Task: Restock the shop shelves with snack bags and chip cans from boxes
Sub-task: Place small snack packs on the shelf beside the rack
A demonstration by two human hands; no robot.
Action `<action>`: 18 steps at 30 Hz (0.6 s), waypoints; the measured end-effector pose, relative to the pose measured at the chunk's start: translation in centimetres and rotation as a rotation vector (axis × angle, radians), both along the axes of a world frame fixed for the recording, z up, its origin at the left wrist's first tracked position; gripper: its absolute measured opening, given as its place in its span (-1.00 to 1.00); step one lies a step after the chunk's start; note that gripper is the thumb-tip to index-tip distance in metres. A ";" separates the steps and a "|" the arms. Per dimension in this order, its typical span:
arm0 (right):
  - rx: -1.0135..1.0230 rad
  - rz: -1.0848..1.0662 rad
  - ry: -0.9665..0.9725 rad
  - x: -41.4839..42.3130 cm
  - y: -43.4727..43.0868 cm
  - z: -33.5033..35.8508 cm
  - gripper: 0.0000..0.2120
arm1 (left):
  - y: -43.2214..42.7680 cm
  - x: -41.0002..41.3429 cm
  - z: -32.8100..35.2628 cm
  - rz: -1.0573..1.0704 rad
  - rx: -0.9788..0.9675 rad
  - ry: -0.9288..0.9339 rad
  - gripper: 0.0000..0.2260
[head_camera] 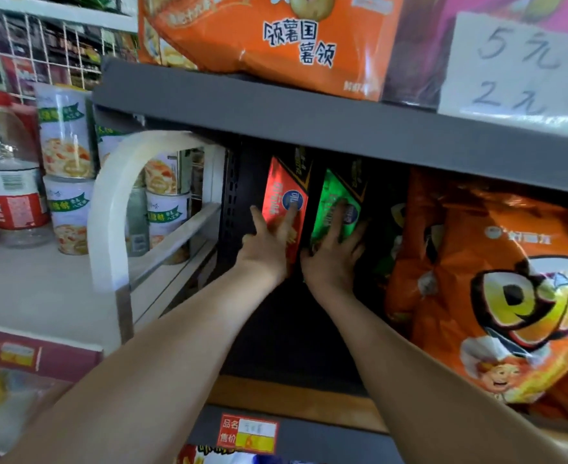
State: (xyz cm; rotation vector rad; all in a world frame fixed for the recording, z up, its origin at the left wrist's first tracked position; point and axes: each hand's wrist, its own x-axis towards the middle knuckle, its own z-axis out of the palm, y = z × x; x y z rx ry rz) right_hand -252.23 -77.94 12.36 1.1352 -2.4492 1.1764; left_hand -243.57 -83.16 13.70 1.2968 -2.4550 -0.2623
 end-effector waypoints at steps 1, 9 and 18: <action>0.000 0.016 -0.003 -0.1 0.1 0.0 -0.07 | 0.0 -0.4 -0.1 0.026 0.012 0.008 -0.17; 0.056 0.115 0.067 -0.3 0.0 0.0 -0.08 | -0.6 -1.6 -1.1 0.098 0.043 0.109 -0.18; 0.040 0.047 -0.030 0.0 0.1 0.1 -0.08 | -0.6 -0.3 -0.6 0.107 0.038 0.078 -0.05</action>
